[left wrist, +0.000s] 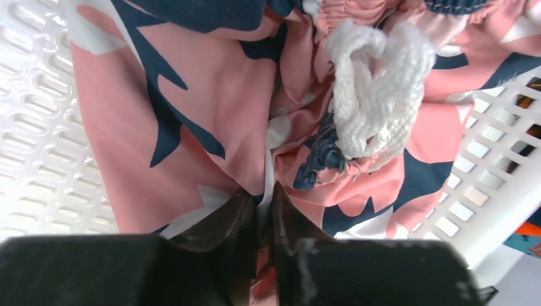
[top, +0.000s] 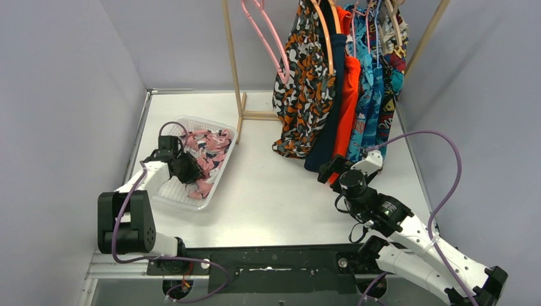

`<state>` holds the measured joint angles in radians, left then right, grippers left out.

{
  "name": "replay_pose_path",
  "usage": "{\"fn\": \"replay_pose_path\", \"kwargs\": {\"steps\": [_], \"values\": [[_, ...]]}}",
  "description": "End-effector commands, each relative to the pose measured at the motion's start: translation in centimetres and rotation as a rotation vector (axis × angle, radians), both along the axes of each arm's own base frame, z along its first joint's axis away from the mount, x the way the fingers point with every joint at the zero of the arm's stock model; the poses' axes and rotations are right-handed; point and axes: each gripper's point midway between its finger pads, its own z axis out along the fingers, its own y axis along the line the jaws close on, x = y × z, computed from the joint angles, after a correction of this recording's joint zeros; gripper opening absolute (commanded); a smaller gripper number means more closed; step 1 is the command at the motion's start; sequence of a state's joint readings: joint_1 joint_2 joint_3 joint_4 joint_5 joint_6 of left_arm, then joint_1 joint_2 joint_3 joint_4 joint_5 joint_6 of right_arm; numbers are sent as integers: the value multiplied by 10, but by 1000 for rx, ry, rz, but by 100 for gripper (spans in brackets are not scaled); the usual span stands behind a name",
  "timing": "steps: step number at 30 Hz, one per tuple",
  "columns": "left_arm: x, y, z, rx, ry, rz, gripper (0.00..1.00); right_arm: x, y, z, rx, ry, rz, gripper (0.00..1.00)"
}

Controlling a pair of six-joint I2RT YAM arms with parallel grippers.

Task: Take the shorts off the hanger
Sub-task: Adjust the shorts in the basket.

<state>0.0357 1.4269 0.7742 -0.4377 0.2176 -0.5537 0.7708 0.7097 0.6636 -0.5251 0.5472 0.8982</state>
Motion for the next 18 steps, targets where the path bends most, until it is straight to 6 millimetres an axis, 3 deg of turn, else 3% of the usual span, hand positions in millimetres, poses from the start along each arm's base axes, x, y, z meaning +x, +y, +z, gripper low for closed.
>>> {"fn": "replay_pose_path", "kwargs": {"steps": [1,3,8,11,13,18], "values": [[34,-14,29,-88,-154,-33,3,4,-2,20,43,-52,-24,91],[47,-13,50,-78,-227,-45,0,3,-4,21,44,-55,-28,91],[88,2,128,9,-493,-28,0,1,-8,22,49,-63,-38,91],[103,8,146,48,-567,-15,0,1,-9,22,48,-63,-38,91],[107,13,127,70,-543,2,0,1,-8,21,48,-61,-39,91],[90,16,30,43,-279,75,0,2,-5,21,55,-60,-30,91]]}}
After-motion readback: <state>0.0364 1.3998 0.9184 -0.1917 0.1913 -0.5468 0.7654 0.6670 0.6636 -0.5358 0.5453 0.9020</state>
